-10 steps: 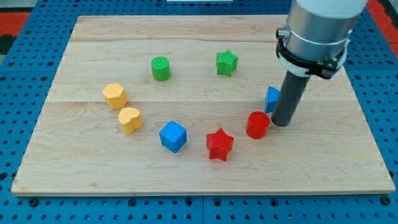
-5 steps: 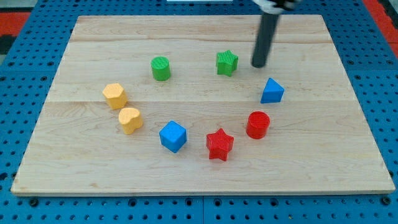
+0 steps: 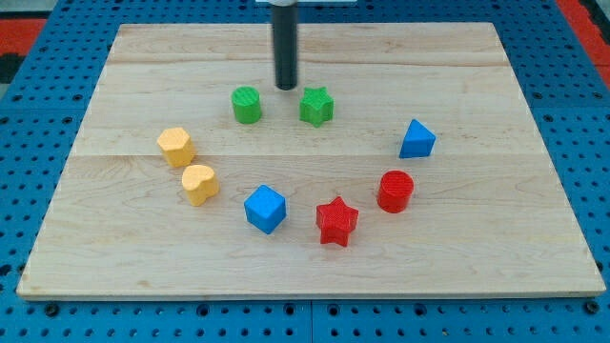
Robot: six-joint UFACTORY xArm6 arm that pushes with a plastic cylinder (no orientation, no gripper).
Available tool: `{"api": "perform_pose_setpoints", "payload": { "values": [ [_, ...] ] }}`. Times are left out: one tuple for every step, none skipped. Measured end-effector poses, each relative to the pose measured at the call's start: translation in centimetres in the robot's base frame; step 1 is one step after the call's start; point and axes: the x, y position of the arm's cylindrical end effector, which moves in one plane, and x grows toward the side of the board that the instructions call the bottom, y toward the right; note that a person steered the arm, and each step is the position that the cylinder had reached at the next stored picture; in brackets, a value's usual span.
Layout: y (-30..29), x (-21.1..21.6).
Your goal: Push the green star towards the blue triangle
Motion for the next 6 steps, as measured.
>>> {"api": "perform_pose_setpoints", "payload": {
  "values": [
    [1.2,1.9],
    [3.5,4.4],
    [3.3,5.7],
    [7.0,6.2],
    [5.7,6.2],
    [1.7,3.7]
  ]
}}
